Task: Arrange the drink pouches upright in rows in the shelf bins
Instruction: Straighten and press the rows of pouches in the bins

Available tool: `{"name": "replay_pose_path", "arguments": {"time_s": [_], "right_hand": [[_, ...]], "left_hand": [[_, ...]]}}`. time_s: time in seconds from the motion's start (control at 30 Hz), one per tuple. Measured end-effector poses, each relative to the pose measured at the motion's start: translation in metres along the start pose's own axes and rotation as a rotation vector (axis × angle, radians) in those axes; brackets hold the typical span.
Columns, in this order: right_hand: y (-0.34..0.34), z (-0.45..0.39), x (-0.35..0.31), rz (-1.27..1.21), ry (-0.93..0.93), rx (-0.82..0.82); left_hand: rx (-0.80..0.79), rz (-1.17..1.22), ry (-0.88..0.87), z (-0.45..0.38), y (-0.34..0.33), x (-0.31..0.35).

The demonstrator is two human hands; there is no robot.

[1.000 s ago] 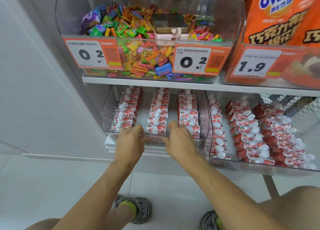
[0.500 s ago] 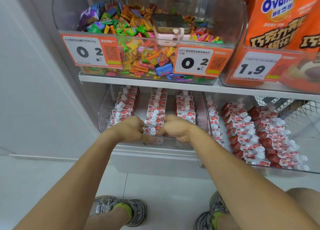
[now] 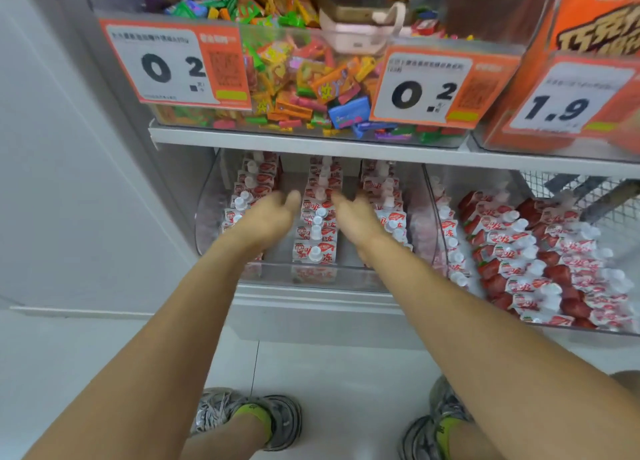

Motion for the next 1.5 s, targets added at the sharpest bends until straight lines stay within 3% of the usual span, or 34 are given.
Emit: {"name": "replay_pose_path", "arguments": {"time_s": [0.07,0.13,0.4,0.53,0.77,1.3,1.5], "right_hand": [[-0.010,-0.011,-0.002,-0.092,0.007,0.013],[-0.023,-0.020,0.004,-0.137,-0.009,-0.023],[-0.030,-0.059,0.023,-0.144,0.006,-0.053],[-0.026,-0.081,0.019,-0.169,0.033,0.078],[-0.026,-0.098,-0.001,-0.208,0.150,0.086],[-0.030,-0.093,0.001,-0.264,0.073,0.043],[-0.026,-0.075,-0.003,-0.185,0.100,0.010]], "left_hand": [[0.056,0.168,0.023,-0.015,-0.019,0.007],[0.015,0.226,0.037,-0.029,-0.041,0.004],[-0.051,0.128,-0.011,-0.067,-0.039,-0.006],[-0.007,0.141,-0.057,-0.089,-0.029,0.006],[0.047,0.353,-0.064,-0.112,-0.048,0.012],[0.061,0.334,-0.060,-0.122,-0.046,0.001],[0.000,0.262,-0.068,-0.084,-0.035,0.013]]}}
Point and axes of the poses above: each hand's wrist, its own z-axis away from the middle knuckle, its own y-axis out of the back of the hand, x = y × z, the point moved 4 cm from there along -z, towards the middle knuckle, and after that the axes turned 7 degrees about z, right-handed, at the moved point
